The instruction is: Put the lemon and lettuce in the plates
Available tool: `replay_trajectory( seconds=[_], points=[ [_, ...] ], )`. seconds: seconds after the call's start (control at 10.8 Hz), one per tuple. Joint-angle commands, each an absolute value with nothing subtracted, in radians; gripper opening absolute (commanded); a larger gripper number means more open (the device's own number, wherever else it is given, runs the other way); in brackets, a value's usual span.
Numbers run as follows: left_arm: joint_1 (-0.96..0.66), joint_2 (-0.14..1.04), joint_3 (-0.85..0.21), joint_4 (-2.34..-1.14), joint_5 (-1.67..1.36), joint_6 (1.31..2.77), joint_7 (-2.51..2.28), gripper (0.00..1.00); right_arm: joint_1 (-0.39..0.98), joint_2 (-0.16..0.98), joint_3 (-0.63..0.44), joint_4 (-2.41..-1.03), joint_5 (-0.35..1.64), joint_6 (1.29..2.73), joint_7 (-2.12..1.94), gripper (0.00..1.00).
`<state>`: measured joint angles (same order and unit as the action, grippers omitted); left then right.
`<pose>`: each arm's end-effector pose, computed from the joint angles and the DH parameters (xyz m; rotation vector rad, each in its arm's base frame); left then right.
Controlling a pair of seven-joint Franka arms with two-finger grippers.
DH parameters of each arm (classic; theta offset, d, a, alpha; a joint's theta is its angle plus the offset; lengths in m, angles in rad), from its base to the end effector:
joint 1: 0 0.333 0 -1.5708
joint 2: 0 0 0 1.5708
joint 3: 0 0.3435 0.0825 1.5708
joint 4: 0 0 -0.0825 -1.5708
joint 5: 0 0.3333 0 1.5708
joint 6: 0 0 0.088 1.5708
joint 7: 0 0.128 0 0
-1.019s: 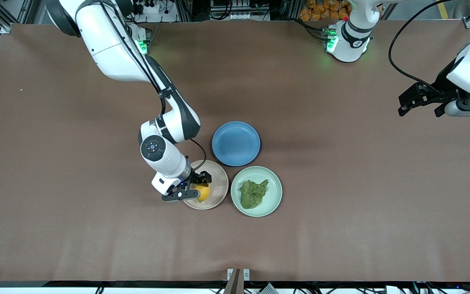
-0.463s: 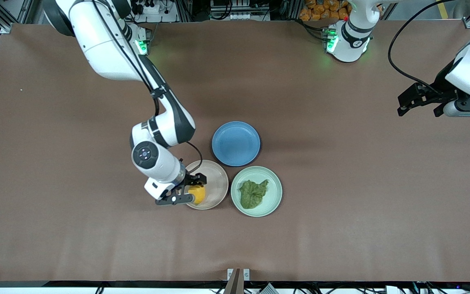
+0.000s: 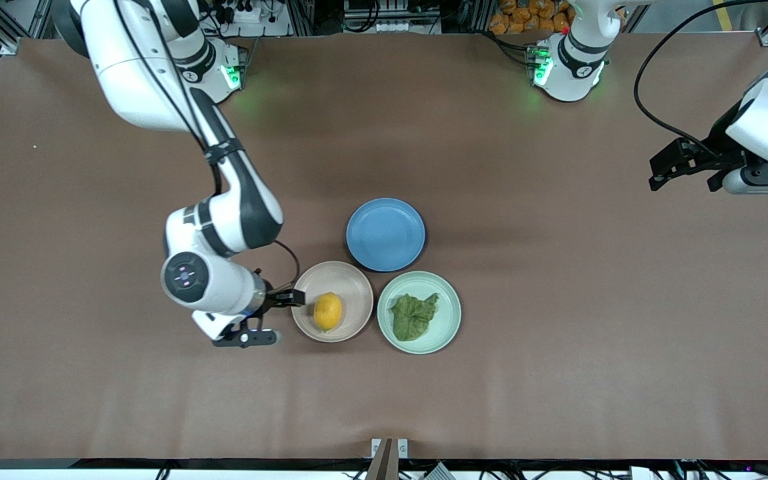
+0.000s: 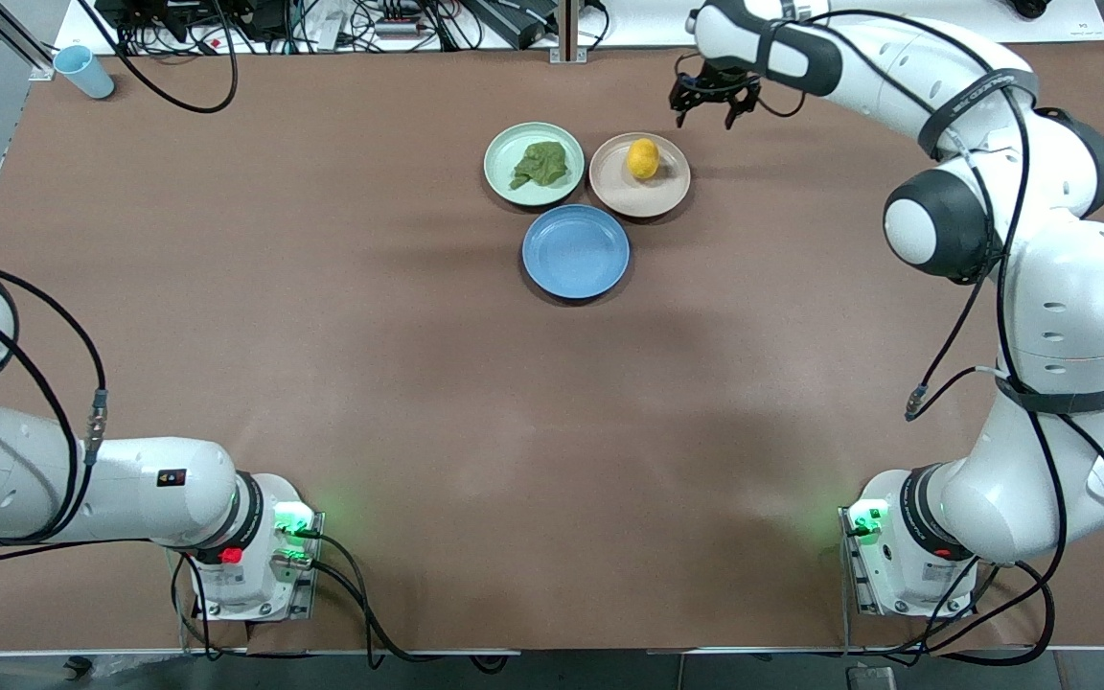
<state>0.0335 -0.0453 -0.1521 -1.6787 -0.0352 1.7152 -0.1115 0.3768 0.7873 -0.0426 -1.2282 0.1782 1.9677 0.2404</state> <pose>0.4988 -0.0654 0.6208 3.1020 -0.0055 0.1203 0.6725 0.2583 0.3171 -3.0251 -0.0496 0.1249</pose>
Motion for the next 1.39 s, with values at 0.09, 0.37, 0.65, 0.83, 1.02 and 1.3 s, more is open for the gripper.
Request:
replay_trajectory(
  seconds=[0.09, 0.37, 0.65, 0.83, 1.02, 1.3],
  points=[
    [0.048, -0.04, -0.164, -1.675, -0.014, 1.712, -0.089, 1.0, 0.301, 0.743, -0.041, -1.223, 0.186, 1.873, 0.105, 1.0],
    [0.046, -0.029, -0.166, -1.68, -0.014, 1.715, -0.087, 1.0, 0.192, 0.704, -0.04, -1.223, 0.189, 1.807, -0.002, 1.0],
    [0.044, -0.025, -0.166, -1.68, -0.012, 1.717, -0.089, 1.0, 0.152, 0.667, -0.086, -1.224, 0.132, 1.691, -0.038, 1.0],
    [0.044, -0.025, -0.166, -1.68, -0.012, 1.718, -0.087, 1.0, 0.138, 0.647, -0.129, -1.229, 0.132, 1.689, -0.046, 1.0],
    [0.044, -0.025, -0.166, -1.68, -0.006, 1.718, -0.087, 1.0, 0.138, 0.617, -0.176, -1.238, 0.13, 1.684, -0.046, 1.0],
    [0.044, -0.017, -0.166, -1.68, -0.005, 1.732, -0.089, 1.0, 0.14, 0.58, -0.241, -1.238, 0.126, 1.64, -0.048, 1.0]
  ],
)
